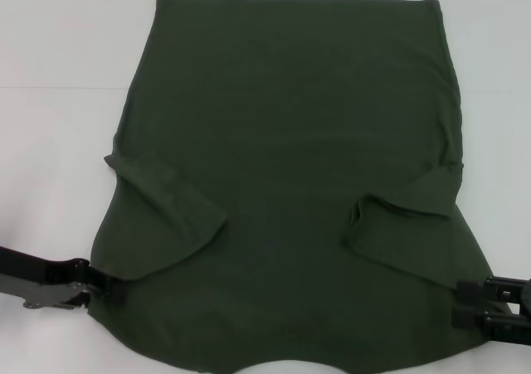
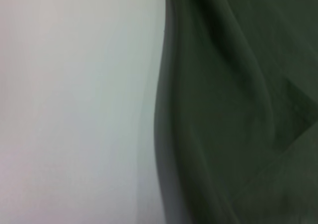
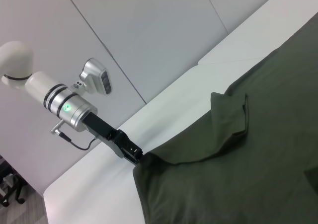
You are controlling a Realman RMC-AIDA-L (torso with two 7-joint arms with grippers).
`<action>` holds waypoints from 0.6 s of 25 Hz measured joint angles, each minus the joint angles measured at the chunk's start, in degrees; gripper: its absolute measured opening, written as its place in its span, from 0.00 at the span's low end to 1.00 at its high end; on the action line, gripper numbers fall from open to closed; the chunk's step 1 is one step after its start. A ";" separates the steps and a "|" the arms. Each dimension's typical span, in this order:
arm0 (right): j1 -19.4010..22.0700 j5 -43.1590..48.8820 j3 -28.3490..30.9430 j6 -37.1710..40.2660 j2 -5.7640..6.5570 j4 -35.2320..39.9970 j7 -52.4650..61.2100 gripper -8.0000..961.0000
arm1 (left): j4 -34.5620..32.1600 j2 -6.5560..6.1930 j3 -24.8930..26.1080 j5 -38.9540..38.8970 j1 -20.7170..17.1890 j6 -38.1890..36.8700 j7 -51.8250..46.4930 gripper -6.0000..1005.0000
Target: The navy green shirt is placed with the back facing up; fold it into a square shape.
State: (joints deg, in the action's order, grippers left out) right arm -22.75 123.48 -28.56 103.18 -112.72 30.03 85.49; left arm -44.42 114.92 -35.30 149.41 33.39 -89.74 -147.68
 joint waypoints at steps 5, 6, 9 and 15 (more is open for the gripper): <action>-0.58 -0.05 -0.01 0.00 -0.10 0.06 0.02 0.74 | -0.14 0.03 -0.03 -0.16 0.03 0.54 -0.03 0.32; -0.79 -0.05 -0.07 -0.02 -0.11 0.09 0.02 0.74 | -0.18 0.03 -0.03 -0.19 -0.01 0.56 0.10 0.30; -1.13 -0.02 -0.30 -0.03 -0.12 0.15 0.09 0.74 | -0.23 0.03 0.07 -0.40 -0.25 0.70 1.31 0.24; -1.60 0.53 -0.39 0.01 1.26 2.31 7.30 0.73 | 0.14 0.02 0.02 -0.15 -0.26 0.15 2.00 0.11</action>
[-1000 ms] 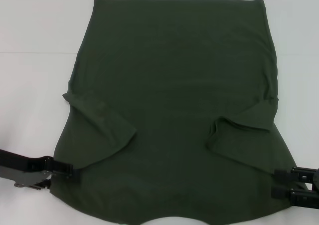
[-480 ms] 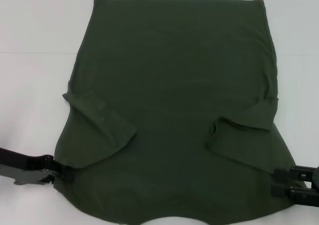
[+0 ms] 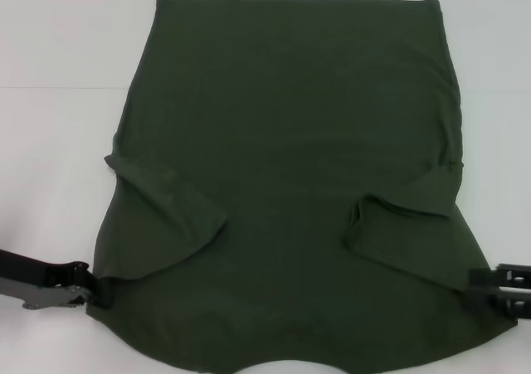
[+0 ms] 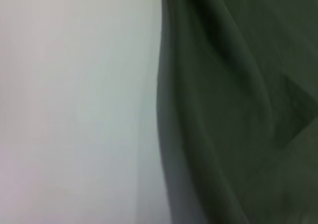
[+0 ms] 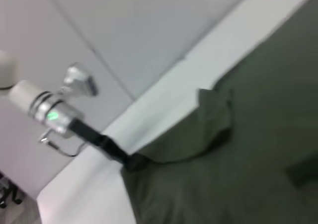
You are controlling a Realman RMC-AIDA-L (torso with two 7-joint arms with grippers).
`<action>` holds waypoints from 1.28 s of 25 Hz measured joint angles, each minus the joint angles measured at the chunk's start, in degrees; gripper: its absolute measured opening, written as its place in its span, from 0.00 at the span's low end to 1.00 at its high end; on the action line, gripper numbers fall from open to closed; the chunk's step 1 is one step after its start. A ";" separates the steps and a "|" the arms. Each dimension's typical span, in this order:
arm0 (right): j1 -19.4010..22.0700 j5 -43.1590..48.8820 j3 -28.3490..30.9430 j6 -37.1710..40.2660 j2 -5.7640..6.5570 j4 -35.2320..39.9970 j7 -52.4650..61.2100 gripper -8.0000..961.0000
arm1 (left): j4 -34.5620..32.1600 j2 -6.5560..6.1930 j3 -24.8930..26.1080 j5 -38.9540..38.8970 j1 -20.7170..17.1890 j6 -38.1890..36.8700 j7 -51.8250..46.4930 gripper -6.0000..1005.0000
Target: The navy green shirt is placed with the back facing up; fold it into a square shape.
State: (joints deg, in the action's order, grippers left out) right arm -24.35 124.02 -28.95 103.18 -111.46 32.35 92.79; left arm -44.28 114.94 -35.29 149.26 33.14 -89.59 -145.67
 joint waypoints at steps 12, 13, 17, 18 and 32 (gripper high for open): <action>-8.53 20.49 -1.13 6.43 7.76 16.35 49.48 0.73 | -1.38 -0.30 1.82 -0.52 -0.11 -1.84 2.53 0.04; -9.75 23.04 -1.33 6.70 7.48 16.59 50.57 0.73 | -1.39 -0.29 2.04 -0.56 -0.08 -1.98 2.68 0.04; -12.65 30.07 -1.43 4.74 6.41 16.37 51.39 0.73 | -1.42 -0.35 2.10 -0.70 0.00 -2.12 3.01 0.04; -12.97 30.91 -1.45 4.03 6.22 16.07 51.36 0.73 | -1.42 -0.35 2.10 -0.70 0.00 -2.14 3.08 0.04; -13.25 31.75 -7.04 -5.50 1.28 13.57 50.95 0.73 | -1.42 -0.42 2.06 -0.73 -0.39 -2.22 3.19 0.04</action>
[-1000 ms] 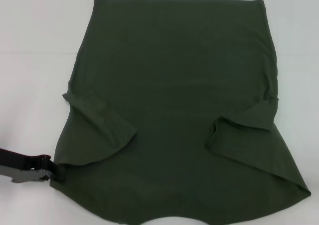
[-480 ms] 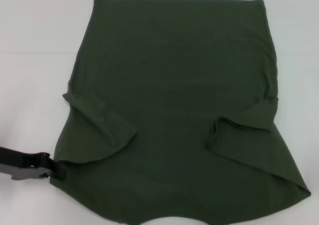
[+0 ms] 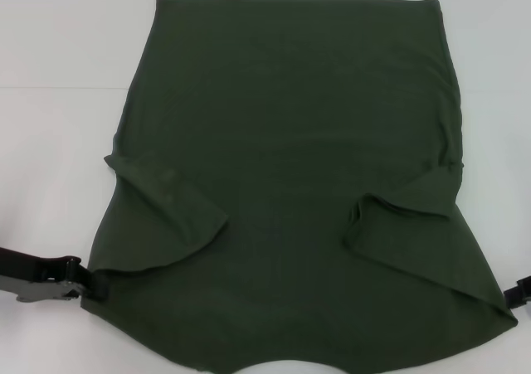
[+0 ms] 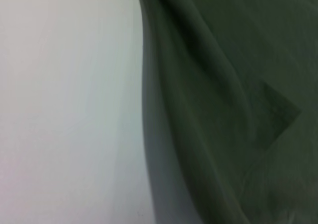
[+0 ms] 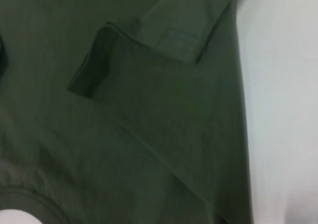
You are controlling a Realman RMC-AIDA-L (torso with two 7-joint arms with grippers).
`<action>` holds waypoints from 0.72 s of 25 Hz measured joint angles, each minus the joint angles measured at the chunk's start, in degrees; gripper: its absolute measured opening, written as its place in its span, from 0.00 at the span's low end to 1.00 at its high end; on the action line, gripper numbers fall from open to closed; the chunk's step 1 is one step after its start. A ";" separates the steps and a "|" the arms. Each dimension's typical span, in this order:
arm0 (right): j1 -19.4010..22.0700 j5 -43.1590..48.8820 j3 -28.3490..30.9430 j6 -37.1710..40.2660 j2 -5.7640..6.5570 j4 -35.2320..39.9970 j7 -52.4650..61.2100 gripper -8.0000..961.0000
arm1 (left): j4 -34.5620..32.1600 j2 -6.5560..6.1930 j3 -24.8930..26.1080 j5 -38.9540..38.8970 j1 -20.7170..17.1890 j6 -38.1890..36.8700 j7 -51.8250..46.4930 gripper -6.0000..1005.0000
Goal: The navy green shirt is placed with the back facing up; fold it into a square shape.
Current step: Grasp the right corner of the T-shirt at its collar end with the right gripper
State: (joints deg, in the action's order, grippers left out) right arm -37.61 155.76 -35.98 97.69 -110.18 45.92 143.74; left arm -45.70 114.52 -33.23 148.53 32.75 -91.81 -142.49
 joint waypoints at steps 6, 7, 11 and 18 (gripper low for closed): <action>-0.22 0.04 -2.21 -2.99 -0.99 -2.43 -0.02 0.73 | 0.02 -0.10 0.08 0.00 -0.03 0.03 0.01 0.04; -0.22 0.05 -2.55 -3.53 -1.07 -2.82 -0.01 0.73 | 0.04 -0.10 0.09 0.00 0.01 0.03 0.01 0.04; -0.23 0.07 -3.03 -4.40 -1.11 -3.48 -0.01 0.73 | 0.09 -0.10 0.18 0.00 0.10 0.13 0.00 0.04; -0.27 0.07 -3.36 -4.80 -1.50 -3.69 -0.18 0.73 | 0.09 -0.10 1.49 0.00 0.12 0.11 0.03 0.04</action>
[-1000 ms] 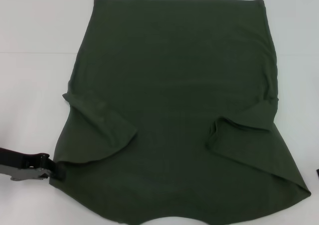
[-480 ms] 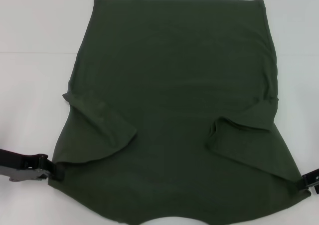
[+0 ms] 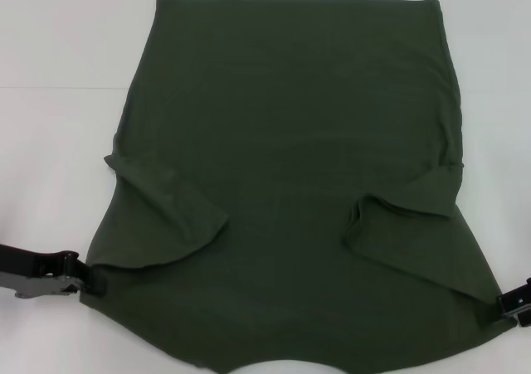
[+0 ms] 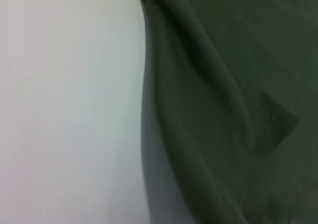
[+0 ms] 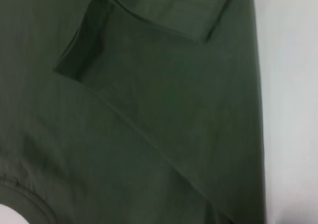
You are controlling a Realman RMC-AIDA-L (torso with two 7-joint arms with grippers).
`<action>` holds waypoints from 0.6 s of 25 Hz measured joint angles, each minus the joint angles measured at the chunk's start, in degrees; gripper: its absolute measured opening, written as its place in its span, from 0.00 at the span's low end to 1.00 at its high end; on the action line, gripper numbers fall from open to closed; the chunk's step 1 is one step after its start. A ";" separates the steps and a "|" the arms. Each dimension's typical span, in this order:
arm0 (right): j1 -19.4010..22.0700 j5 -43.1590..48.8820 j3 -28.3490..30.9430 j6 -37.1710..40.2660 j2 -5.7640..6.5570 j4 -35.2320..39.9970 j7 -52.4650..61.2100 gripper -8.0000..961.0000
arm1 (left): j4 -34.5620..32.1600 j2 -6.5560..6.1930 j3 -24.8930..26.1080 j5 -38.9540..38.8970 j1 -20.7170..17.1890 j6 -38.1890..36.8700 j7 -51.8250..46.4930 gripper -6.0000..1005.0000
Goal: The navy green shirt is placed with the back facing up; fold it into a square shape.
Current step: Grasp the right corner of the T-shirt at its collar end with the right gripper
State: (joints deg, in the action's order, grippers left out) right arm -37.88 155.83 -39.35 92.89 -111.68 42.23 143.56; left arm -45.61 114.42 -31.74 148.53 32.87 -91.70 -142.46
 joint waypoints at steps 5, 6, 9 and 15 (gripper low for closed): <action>0.00 0.00 -0.03 -0.09 -0.18 -0.04 -0.13 0.73 | 0.00 0.00 0.01 0.00 -0.10 -0.03 0.00 0.04; -0.01 0.00 -0.03 -0.09 -0.21 -0.13 -0.23 0.73 | 0.00 0.00 0.01 0.00 -0.12 -0.04 0.00 0.04; -0.06 0.00 -0.09 -0.11 -0.29 -0.36 -0.47 0.73 | 0.00 0.00 0.01 0.00 -0.15 -0.06 -0.01 0.04; -0.26 0.00 -0.13 -0.34 -0.64 -0.39 -0.60 0.73 | 0.00 0.00 0.01 0.00 -0.12 -0.05 -0.01 0.04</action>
State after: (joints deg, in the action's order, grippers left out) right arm -38.14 155.83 -39.48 92.55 -112.32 41.84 142.96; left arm -45.61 114.42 -31.72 148.54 32.75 -91.76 -142.47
